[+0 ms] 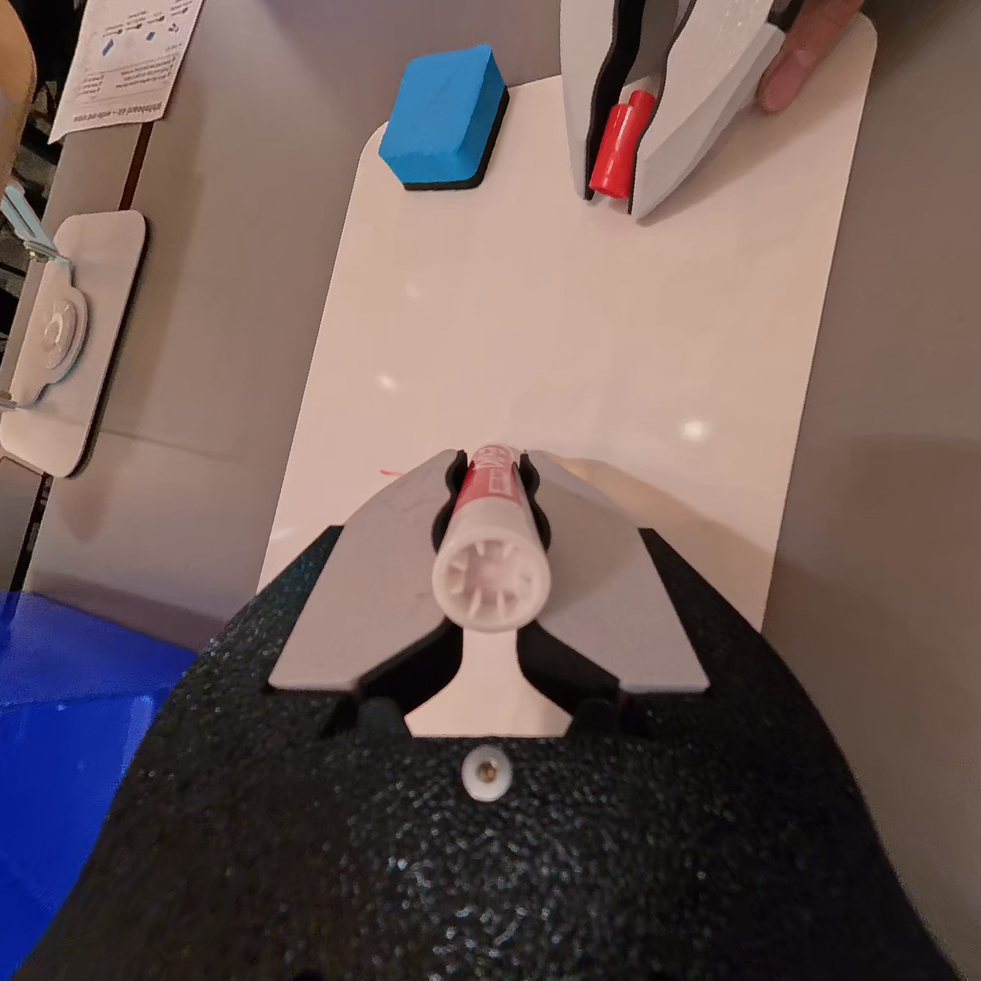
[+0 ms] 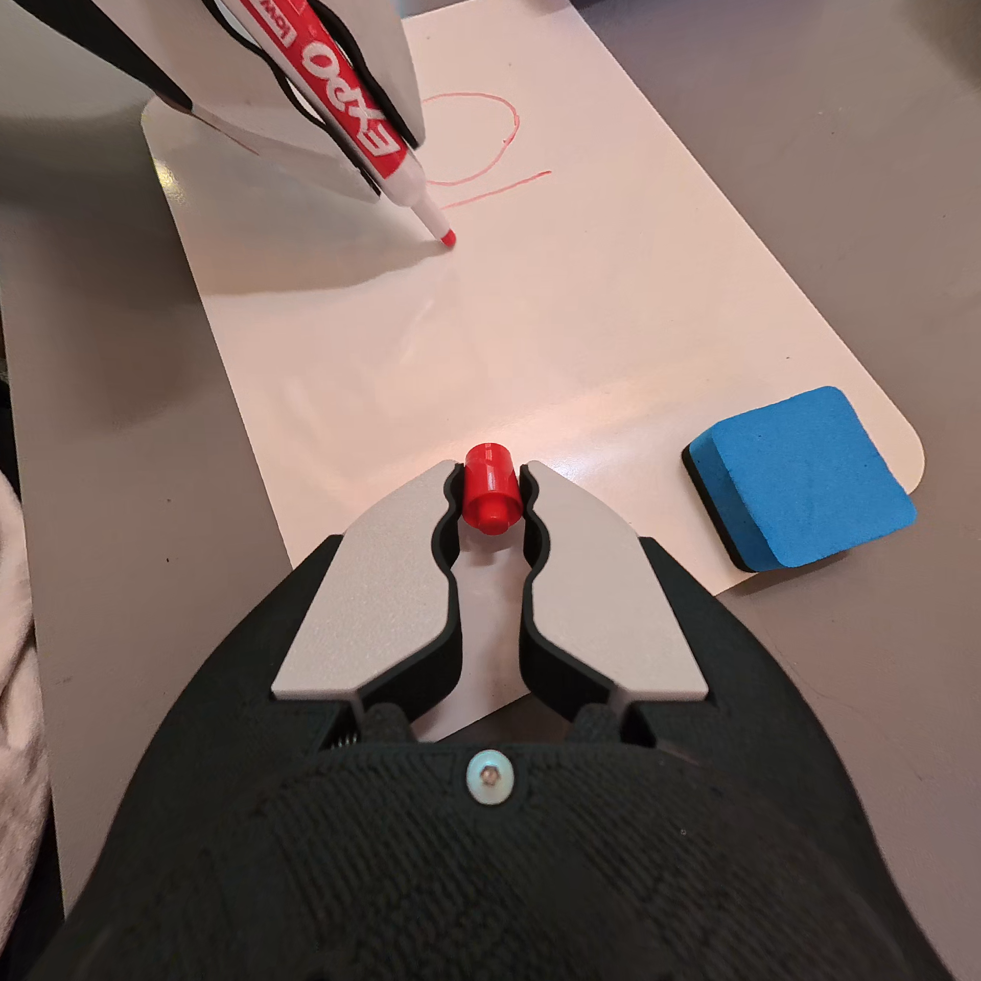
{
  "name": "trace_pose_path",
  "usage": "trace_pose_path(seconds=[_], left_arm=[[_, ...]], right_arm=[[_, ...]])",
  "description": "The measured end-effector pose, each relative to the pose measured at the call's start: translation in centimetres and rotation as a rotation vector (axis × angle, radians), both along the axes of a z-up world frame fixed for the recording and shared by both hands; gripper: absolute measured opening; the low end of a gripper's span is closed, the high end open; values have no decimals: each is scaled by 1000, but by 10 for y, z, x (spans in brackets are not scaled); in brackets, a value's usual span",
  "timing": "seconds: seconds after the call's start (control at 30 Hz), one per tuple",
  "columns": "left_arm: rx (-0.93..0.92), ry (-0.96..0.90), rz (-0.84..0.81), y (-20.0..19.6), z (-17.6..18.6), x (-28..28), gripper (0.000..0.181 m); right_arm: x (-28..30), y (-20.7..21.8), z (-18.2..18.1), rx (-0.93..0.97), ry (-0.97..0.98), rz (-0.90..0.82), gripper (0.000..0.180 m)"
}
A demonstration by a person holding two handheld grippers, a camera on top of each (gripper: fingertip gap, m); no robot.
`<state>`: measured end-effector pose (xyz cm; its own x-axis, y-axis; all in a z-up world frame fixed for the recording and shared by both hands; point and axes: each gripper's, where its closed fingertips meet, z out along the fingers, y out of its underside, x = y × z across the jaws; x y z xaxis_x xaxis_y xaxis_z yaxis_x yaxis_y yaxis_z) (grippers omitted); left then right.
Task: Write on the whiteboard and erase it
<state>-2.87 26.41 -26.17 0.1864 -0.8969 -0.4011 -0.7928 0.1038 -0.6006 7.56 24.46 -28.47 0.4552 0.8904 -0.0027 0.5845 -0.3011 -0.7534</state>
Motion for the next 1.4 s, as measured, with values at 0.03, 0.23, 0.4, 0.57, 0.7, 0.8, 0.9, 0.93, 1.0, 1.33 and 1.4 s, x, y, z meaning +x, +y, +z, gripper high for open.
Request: trace_pose_path(seconds=[0.03, 0.23, 0.4, 0.57, 0.7, 0.8, 0.9, 0.93, 1.0, 1.33, 1.4], left_arm=[[-2, -5, -7, 0, 0, 4, 19], [-5, -16, -35, 0, 0, 19, 19], [-11, -162, 25, 14, 21, 10, 20], [-34, -169, 148, 47, 24, -12, 19], [-59, -145, 152, 55, 15, -15, 19], [-71, -121, 152, 58, 8, -15, 19], [-80, -115, 152, 58, 4, -15, 19], [-78, -116, 153, 59, 3, -15, 19], [-82, -103, 153, 59, 1, -16, 19], [-74, -97, 129, 58, 0, -4, 19], [-69, -92, 113, 57, 0, 3, 19]], right_arm=[[0, 0, 0, 0, 0, 0, 20], [0, 0, 0, 0, 0, -1, 20], [0, 0, 0, 0, 0, 0, 20], [0, 0, 0, 0, 0, 1, 20], [0, 0, 0, 0, 1, 0, 20], [0, 0, 0, 0, 1, 0, 20], [0, 0, 0, 0, 1, 0, 20], [0, 0, 0, 0, 1, 0, 20], [0, 0, 0, 0, 0, 0, 20], [0, 0, 0, 0, 0, 1, 20], [0, 0, 0, 0, 0, 0, 20]])
